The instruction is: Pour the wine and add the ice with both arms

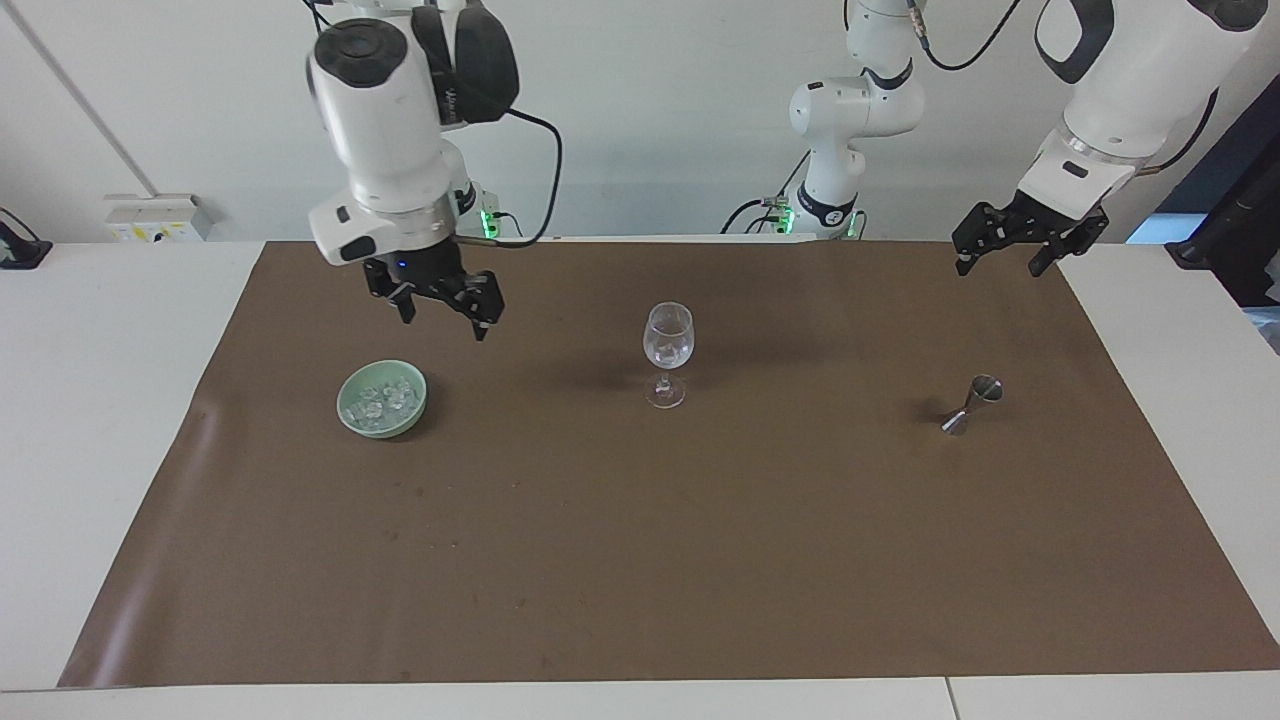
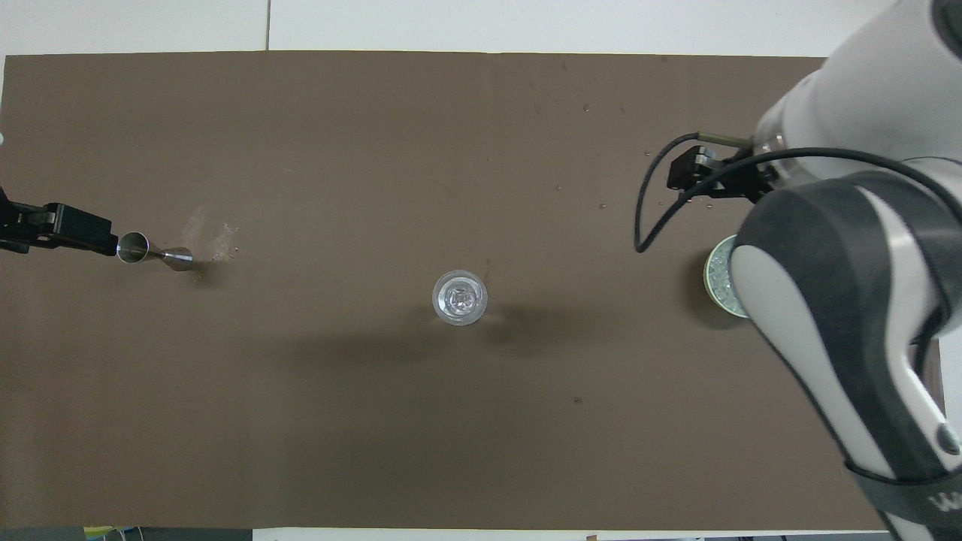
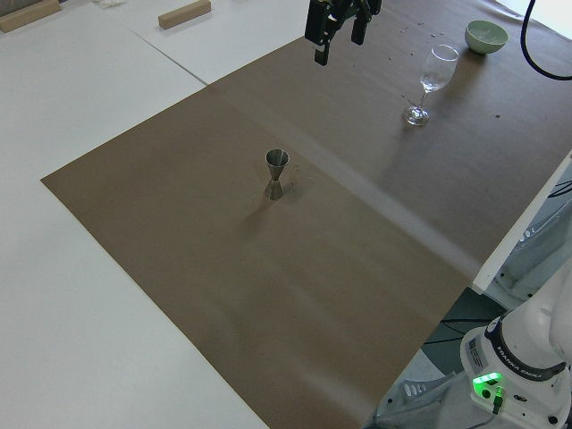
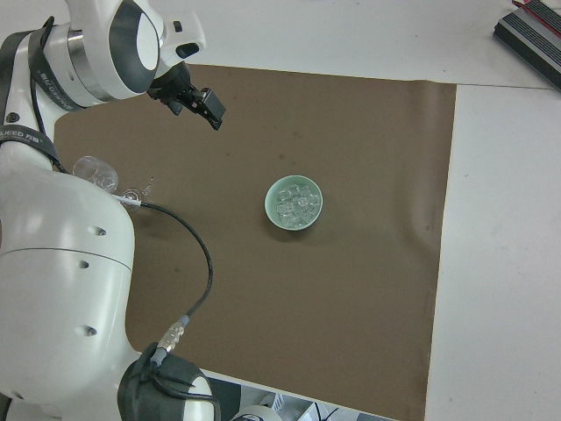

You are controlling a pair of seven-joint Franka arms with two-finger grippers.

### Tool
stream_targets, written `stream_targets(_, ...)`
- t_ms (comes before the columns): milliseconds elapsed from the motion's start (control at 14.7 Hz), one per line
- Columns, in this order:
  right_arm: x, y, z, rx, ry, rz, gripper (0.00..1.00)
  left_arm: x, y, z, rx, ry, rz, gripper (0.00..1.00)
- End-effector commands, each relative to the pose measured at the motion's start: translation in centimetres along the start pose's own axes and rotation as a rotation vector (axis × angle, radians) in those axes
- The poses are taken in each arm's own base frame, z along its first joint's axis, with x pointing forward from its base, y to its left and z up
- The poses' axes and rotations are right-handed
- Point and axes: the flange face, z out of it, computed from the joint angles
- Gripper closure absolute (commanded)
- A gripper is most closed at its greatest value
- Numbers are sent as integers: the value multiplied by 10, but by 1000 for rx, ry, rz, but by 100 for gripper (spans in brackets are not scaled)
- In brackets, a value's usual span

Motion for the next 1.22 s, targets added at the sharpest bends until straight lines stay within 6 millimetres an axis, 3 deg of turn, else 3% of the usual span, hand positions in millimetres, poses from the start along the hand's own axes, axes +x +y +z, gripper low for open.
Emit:
stream_targets(0, -1, 73, -12, -2, -45, -41, 0, -6, 5, 0, -1, 19, 6, 0)
stream_targets(136, 12, 138, -12, 8, -59, -24, 0, -6, 12, 1, -1, 14, 21, 0)
stream_targets(408, 19, 211, -16, 21, -62, -48, 0, -5, 12, -1, -1, 22, 11, 0)
stream_targets(544, 15, 237, -20, 27, -75, -71, 0, -4, 11, -4, -3, 26, -27, 0)
stream_targets(748, 5, 250, -16, 39, -104, -80, 0, -5, 9, -7, -3, 23, -31, 0)
stream_targets(951, -3, 224, -12, 40, -110, -178, 0, -9, 5, -11, -11, -13, -30, 0)
stream_targets(1155, -4, 216, -15, 39, -98, -194, 0, -12, 4, -12, -35, -35, -30, 0)
